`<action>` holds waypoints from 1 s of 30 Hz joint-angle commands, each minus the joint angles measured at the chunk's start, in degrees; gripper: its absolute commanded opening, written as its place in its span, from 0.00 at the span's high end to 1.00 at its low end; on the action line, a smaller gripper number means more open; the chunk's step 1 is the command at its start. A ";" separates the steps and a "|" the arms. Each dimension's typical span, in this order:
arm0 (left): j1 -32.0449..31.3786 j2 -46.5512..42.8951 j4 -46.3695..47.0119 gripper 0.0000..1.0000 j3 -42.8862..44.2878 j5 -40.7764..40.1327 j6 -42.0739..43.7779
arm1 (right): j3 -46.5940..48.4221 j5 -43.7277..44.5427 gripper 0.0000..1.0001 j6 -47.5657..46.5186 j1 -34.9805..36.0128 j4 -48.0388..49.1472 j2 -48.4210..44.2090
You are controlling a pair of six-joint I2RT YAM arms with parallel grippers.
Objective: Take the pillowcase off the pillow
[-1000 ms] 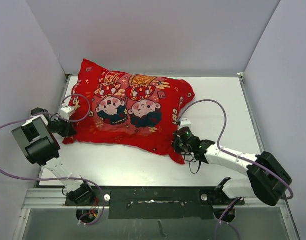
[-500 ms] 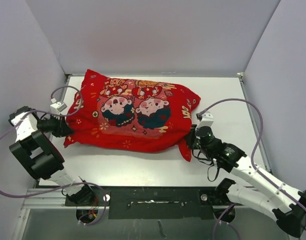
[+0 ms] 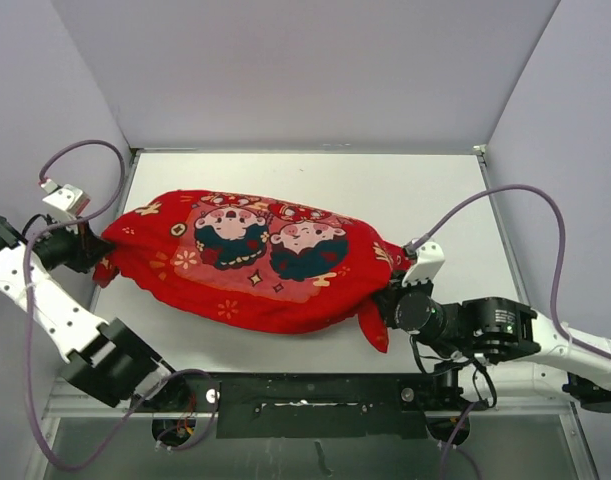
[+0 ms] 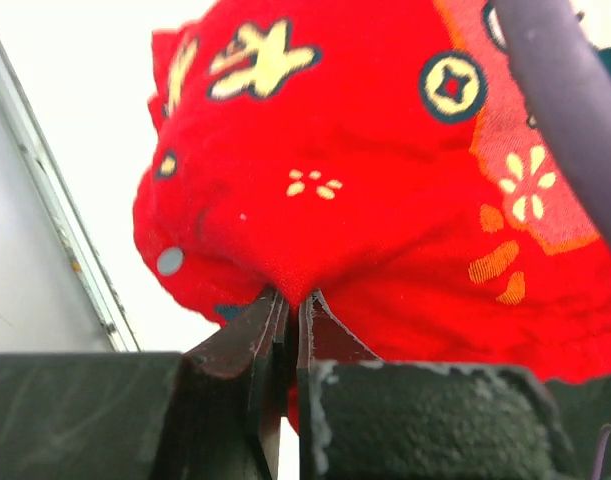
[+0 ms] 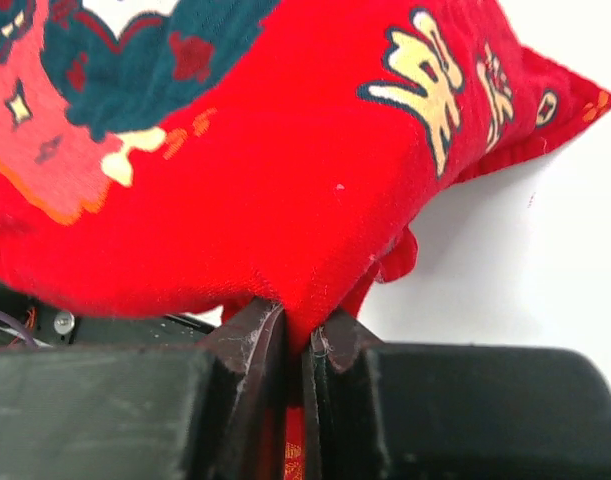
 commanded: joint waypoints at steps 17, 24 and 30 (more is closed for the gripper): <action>0.75 -25.65 66.06 1.00 2.17 14.32 -80.05 | 30.62 10.14 1.00 -2.99 3.69 -6.81 5.82; -2.79 -19.70 68.09 1.00 -0.07 13.29 -88.44 | 27.30 26.16 1.00 6.13 3.89 -12.38 1.86; -37.23 -10.13 49.94 1.00 -5.89 -24.50 -64.94 | 18.40 30.49 1.00 -5.98 0.16 -3.05 5.94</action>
